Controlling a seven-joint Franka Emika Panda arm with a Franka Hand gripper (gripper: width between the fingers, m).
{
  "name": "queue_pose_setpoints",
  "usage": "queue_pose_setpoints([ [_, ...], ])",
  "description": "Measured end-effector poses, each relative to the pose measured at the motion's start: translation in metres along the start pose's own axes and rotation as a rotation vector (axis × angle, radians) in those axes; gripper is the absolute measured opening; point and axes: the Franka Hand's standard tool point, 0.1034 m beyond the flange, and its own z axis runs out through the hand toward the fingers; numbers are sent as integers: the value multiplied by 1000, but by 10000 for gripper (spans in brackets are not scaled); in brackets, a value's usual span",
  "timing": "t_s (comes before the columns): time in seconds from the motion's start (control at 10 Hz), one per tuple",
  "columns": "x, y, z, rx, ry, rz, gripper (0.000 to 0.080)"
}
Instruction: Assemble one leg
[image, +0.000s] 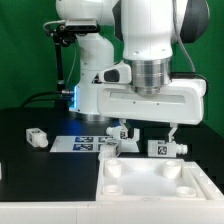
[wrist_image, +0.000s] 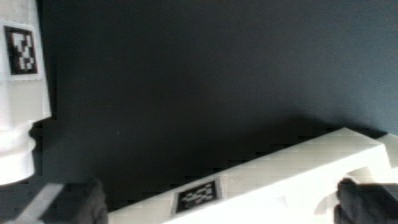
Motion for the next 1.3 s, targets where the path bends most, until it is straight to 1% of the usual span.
queue_pose_setpoints([
  [0.1, 0, 0, 0, 0, 0, 0, 649],
  [0.2, -2, 1, 1, 4, -6, 57, 649],
  [0.3, -11, 5, 6, 11, -26, 175, 649],
  [0.4, -21, 8, 10, 25, -51, 269, 649],
  [0.5, -24, 8, 12, 65, -80, 355, 649],
  [0.6, -21, 8, 9, 114, -98, 451, 649],
  [0.7, -22, 3, 7, 116, -91, 467, 649],
  [1.0, -23, 3, 8, 113, -93, 456, 649],
  [1.1, -24, 5, 10, 132, -106, 517, 649],
  [1.2, -30, 12, 16, 171, -129, 638, 649],
  [1.3, -39, 17, 23, 216, -134, 766, 649],
])
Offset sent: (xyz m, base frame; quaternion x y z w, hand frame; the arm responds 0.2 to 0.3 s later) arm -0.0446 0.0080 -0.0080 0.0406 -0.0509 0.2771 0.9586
